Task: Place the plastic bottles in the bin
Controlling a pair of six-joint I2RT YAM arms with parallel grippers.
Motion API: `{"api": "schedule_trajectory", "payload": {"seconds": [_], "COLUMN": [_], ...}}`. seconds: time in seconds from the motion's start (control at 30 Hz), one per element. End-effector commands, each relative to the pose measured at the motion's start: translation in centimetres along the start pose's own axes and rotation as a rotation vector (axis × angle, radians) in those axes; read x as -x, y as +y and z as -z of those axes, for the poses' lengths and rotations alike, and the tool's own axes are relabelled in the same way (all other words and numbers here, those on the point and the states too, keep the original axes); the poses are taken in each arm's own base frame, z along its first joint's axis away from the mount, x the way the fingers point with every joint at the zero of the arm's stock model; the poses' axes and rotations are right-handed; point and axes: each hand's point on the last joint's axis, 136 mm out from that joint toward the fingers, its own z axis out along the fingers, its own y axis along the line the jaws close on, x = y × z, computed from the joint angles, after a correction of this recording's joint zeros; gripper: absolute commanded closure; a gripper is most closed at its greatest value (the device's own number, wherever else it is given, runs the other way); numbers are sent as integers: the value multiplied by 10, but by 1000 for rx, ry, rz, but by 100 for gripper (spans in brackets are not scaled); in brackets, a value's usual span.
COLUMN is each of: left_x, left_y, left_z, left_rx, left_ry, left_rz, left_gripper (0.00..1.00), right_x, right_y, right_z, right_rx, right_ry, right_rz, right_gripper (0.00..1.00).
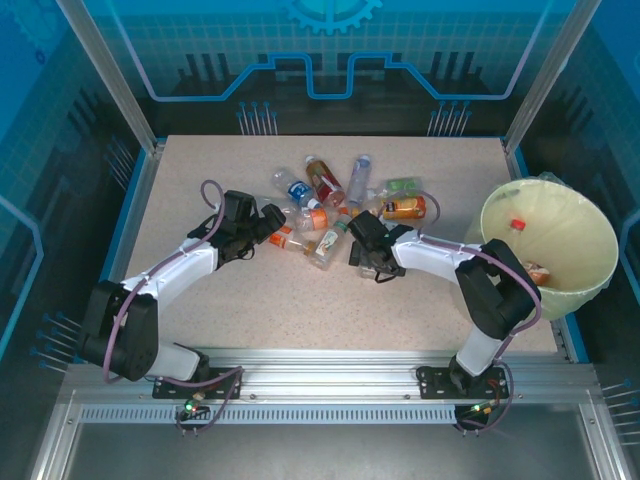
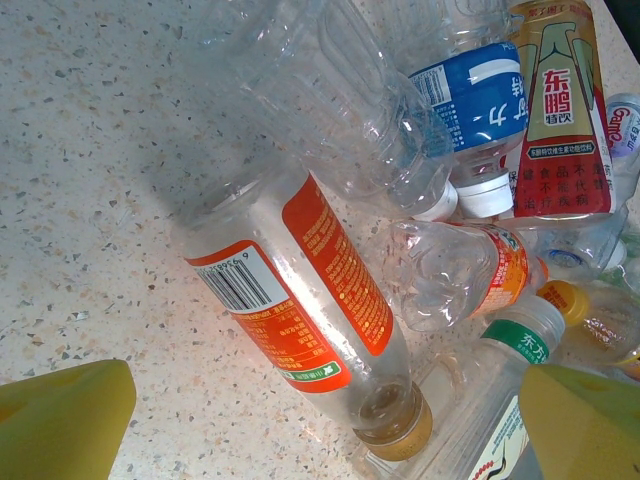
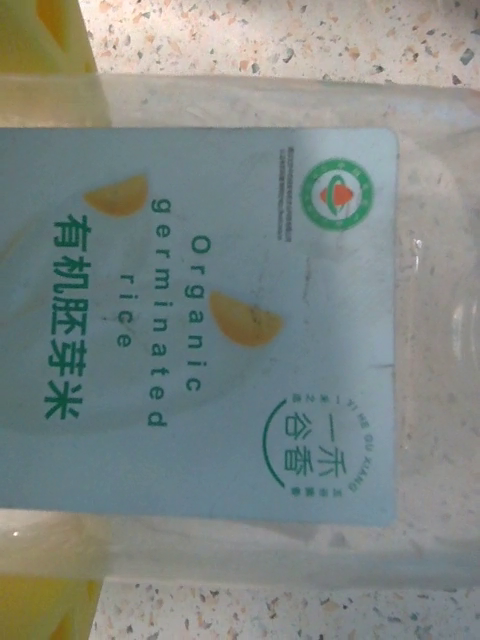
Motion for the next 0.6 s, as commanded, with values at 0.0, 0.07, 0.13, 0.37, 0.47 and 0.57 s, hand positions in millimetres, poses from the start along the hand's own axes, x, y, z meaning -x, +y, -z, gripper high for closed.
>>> {"api": "schedule_trajectory", "payload": {"seconds": [0.0, 0.07, 0.13, 0.37, 0.47, 0.57], "left_x": [-3, -4, -4, -16, -27, -42], "left_y": [3, -4, -11, -66, -93, -125], "left_z": [2, 5, 9, 27, 38, 56], "left_rx": [2, -22, -49, -229, -335, -484], "left_ry": [22, 24, 18, 2, 6, 21], "left_rz": [-13, -17, -30, -182, -263, -366], "left_gripper": [1, 1, 1, 1, 1, 1], "right_x": [5, 8, 11, 24, 31, 38], "right_y": [-1, 2, 2, 4, 6, 8], "right_z": [12, 17, 22, 56, 75, 95], "right_rx": [-28, -18, -16, -7, 5, 40], "right_ry": [-42, -57, -81, -190, -247, -296], "right_rz": [48, 77, 99, 177, 202, 222], "right_gripper": [12, 16, 19, 29, 31, 35]}}
